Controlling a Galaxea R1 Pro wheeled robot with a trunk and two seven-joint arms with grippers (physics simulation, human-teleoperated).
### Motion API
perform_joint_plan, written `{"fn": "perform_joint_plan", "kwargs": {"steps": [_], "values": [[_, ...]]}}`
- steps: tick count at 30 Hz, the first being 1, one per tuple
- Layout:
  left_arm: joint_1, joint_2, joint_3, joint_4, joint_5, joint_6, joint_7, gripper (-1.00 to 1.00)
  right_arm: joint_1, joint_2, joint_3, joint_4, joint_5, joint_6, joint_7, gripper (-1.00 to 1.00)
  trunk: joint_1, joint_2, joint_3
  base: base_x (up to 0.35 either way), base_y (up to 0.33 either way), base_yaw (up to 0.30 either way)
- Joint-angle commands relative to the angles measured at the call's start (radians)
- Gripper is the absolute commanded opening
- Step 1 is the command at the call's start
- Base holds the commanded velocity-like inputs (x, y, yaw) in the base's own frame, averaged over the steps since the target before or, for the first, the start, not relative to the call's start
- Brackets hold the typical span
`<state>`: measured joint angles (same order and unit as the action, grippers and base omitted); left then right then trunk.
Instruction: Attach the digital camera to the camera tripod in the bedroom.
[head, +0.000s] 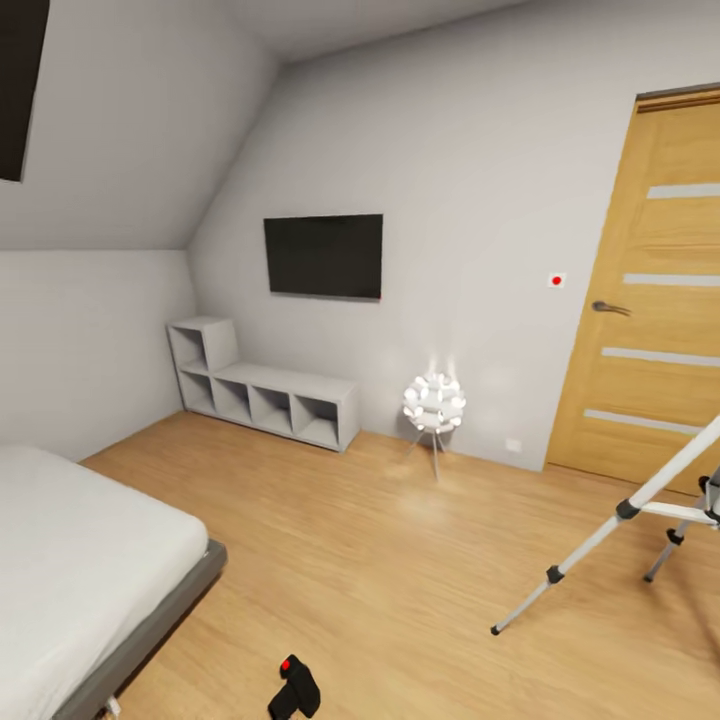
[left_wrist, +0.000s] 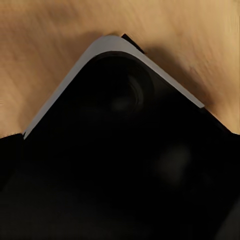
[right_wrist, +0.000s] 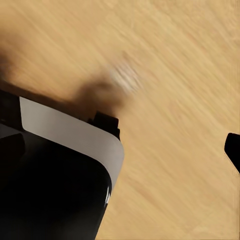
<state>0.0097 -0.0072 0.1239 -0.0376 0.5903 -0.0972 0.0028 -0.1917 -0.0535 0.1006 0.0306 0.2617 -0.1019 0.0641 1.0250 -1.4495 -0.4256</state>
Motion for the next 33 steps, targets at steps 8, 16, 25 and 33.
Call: {"fn": "perform_joint_plan", "kwargs": {"steps": [8, 16, 25, 33], "values": [[0.001, -0.001, 0.008, -0.002, -0.003, 0.001, 0.000, 1.00, -0.002, 0.000, 0.008, 0.003, -0.001, -0.007, 0.002, 1.00, 0.000, 0.000, 0.002, 0.000, 0.000, 0.295], [0.001, -0.001, 0.008, -0.002, -0.003, 0.000, 0.000, 1.00, -0.002, 0.000, 0.007, 0.003, -0.001, -0.007, 0.002, 1.00, 0.000, 0.000, 0.004, 0.000, 0.000, 0.289], [0.001, -0.001, 0.008, -0.002, -0.003, 0.000, 0.000, 1.00, -0.002, 0.000, 0.007, 0.003, -0.001, -0.006, 0.002, 1.00, 0.000, 0.000, 0.005, 0.000, 0.000, 0.231], [0.001, -0.001, 0.008, -0.002, -0.003, 0.000, 0.000, 1.00, -0.002, 0.001, 0.007, 0.003, 0.001, 0.004, 0.003, 1.00, 0.000, 0.000, 0.006, 0.000, 0.000, 0.035]]}}
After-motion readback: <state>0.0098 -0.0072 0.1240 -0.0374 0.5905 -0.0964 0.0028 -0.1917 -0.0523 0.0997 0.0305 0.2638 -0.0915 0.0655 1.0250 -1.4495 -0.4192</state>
